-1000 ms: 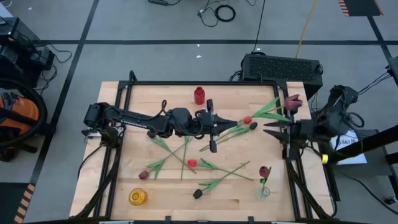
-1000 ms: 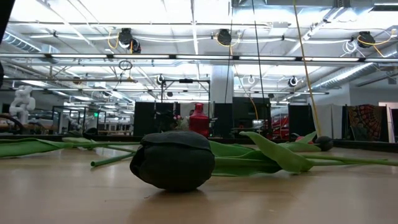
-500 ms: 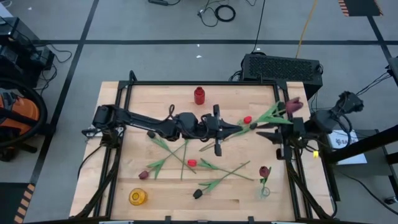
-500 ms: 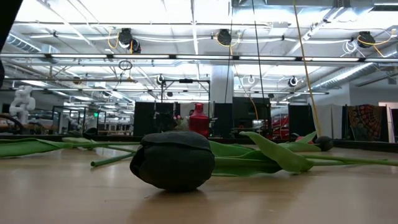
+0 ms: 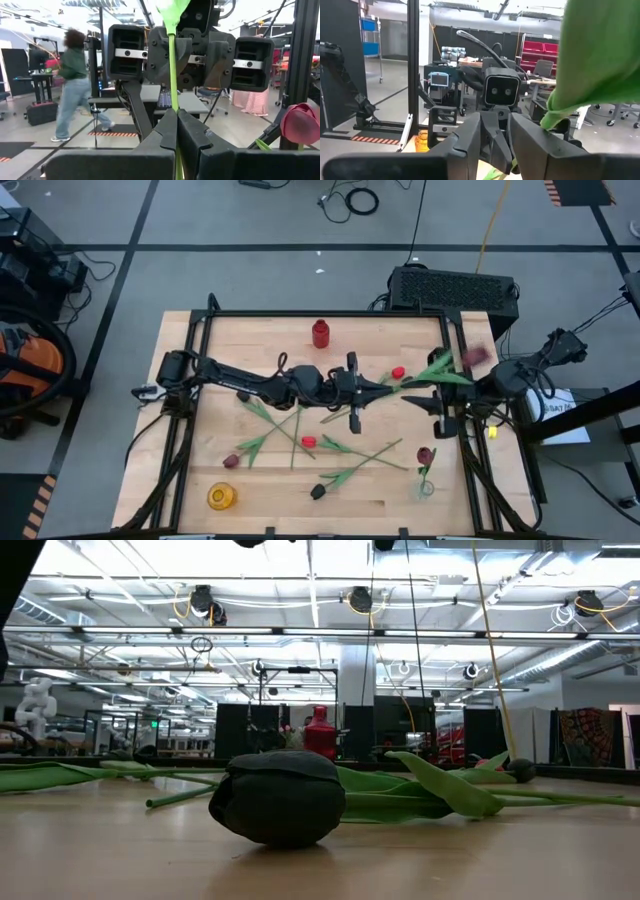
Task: Sort flowers into vase by color
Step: Put the top dark red flower into the transparent vase
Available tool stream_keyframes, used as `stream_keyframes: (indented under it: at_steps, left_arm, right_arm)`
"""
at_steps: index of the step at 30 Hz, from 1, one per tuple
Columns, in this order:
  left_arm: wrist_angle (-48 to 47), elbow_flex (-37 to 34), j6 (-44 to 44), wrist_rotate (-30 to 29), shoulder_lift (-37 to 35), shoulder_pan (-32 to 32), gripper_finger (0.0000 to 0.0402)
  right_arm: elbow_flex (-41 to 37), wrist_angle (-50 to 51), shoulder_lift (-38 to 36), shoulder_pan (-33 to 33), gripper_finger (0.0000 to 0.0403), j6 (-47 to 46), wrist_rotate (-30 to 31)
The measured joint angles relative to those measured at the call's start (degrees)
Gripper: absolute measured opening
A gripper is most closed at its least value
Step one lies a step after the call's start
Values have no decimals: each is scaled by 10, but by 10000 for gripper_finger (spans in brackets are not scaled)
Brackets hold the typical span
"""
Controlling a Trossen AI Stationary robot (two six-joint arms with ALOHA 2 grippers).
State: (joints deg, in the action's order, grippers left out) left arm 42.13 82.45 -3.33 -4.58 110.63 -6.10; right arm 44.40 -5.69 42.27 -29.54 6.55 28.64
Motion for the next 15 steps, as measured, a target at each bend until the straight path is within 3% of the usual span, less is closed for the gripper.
stream_keyframes:
  at_steps: [4,11,15]
  left_arm:
    - [-5,0,0,0,0,0,5]
    - [-7,0,-3,-2,0,0,6]
    - [-2,0,-5,-8,-2,0,6]
  right_arm:
    - [0,-1,1,0,94,-6,2]
    - [0,12,-5,0,42,-27,0]
    - [0,56,-19,-1,56,-58,0]
